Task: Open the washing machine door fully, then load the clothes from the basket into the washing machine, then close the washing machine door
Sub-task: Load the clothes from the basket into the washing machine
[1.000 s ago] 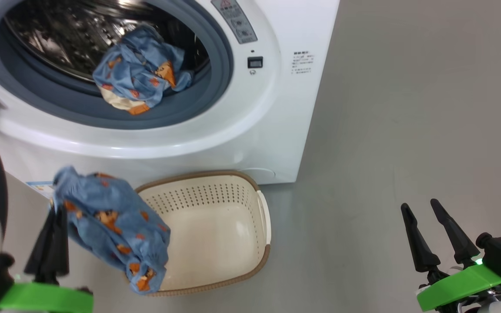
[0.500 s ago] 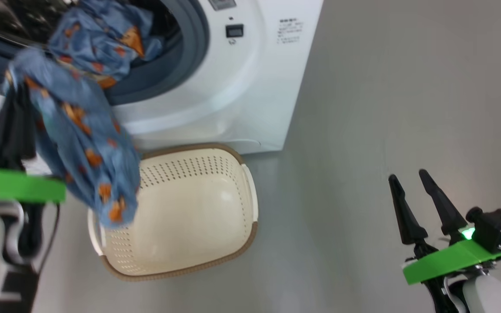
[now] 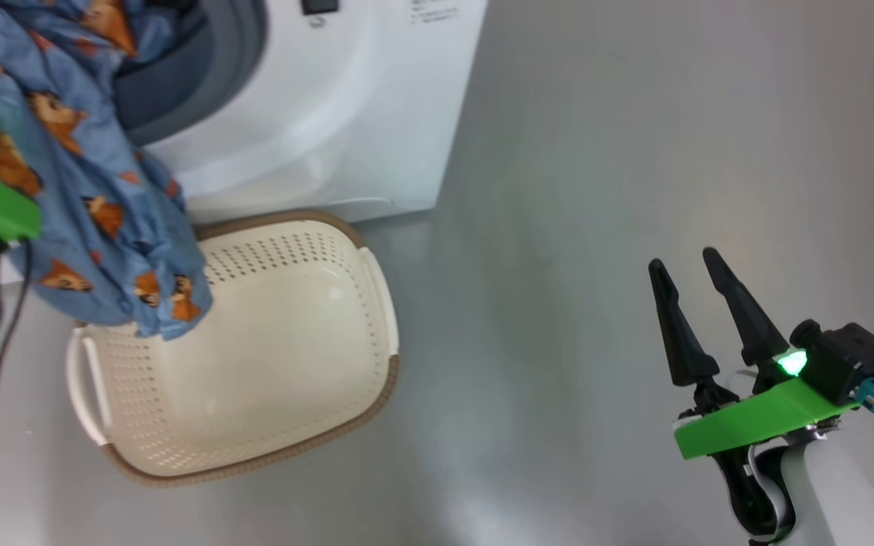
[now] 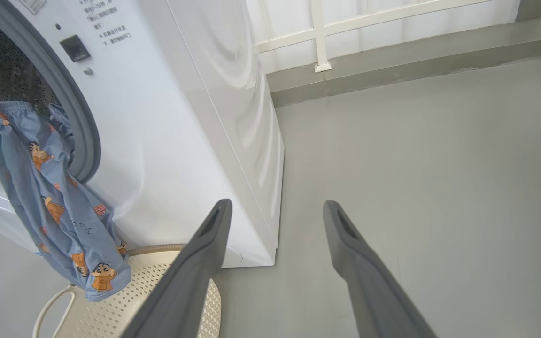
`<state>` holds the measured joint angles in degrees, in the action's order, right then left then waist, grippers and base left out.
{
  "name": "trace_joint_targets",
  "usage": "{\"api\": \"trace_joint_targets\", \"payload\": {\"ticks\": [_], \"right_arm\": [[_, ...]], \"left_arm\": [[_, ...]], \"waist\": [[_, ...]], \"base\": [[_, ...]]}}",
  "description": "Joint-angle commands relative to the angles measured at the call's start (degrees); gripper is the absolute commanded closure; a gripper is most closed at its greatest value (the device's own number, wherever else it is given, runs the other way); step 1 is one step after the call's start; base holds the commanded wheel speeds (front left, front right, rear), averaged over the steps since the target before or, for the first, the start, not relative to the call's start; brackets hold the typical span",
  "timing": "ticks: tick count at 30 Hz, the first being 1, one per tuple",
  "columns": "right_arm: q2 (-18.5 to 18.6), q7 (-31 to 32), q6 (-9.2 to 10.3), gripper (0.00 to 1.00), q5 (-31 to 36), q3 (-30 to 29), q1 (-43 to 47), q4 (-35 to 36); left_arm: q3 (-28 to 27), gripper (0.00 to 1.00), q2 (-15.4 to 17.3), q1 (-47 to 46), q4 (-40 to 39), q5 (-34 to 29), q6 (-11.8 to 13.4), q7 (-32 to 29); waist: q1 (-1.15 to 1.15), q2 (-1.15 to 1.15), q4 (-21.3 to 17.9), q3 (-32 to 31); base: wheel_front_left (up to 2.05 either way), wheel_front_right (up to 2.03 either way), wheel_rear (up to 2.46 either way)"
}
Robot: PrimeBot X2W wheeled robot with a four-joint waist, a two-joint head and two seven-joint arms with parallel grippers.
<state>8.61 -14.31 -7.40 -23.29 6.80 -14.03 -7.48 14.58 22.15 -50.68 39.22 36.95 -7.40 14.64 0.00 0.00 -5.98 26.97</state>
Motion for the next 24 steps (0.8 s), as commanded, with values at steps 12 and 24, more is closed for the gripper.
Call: {"api": "trace_joint_targets", "payload": {"ticks": [12, 24], "right_arm": [[-1.4, -0.7, -0.09, 0.0, 0.8, 3.0, -2.2, 2.1], [-2.3, -0.7, -0.09, 0.0, 1.1, 3.2, -3.9, 2.7]], "left_arm": [[8.9, 1.0, 7.1, -17.7, 14.8, 4.4, -0.1, 0.3], [-4.1, 1.0, 7.6, -20.3, 6.1, -8.0, 0.6, 0.3]], "waist": [[0.0, 0.0, -5.4, 5.9], [0.0, 0.0, -6.4, 8.6]], "base": [[0.0, 0.0, 0.0], [0.0, 0.0, 0.0]]}}
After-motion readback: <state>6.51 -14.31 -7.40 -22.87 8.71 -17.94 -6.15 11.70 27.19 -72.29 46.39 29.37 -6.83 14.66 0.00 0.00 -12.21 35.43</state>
